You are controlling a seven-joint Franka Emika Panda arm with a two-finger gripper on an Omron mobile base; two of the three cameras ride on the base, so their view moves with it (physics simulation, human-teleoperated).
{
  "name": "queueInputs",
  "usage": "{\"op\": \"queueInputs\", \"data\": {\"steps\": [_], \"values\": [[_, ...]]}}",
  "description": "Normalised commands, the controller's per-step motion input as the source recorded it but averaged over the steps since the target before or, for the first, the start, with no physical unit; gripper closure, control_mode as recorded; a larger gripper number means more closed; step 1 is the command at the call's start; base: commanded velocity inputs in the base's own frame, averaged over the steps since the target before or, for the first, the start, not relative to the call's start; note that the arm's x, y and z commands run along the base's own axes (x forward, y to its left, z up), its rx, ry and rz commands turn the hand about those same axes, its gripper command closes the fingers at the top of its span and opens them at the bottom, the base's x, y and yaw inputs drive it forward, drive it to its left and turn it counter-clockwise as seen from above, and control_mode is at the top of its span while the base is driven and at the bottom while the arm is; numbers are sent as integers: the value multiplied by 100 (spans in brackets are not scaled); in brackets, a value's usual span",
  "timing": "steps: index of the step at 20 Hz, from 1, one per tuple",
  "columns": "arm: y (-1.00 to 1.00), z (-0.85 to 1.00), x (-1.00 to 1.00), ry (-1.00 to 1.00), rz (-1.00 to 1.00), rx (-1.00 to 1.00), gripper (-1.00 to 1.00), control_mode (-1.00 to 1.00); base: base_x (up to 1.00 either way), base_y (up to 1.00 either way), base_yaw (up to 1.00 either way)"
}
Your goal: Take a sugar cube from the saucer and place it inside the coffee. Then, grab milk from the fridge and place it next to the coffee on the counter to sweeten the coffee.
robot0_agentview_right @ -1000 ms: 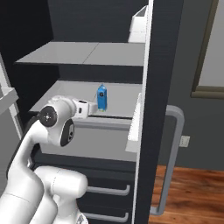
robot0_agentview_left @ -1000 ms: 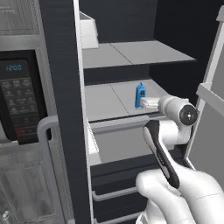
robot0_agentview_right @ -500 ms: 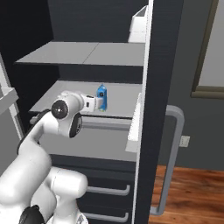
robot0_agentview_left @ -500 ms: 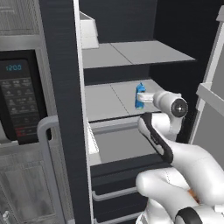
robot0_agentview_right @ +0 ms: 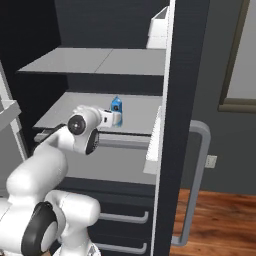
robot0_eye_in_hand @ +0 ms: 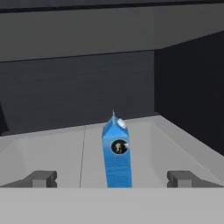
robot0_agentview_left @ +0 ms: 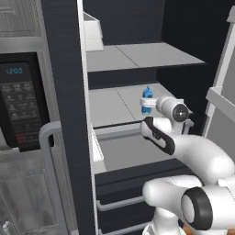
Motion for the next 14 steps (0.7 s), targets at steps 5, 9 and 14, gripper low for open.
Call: {"op": "queueInputs", "data": {"steps": [5,9,14], "values": [[-2,-27,23,0,0,0,-100,-100,0,0,0],[-1,-17,27,0,0,0,-100,-100,0,0,0],[-2,-2,34,0,0,0,-100,-100,0,0,0]]}}
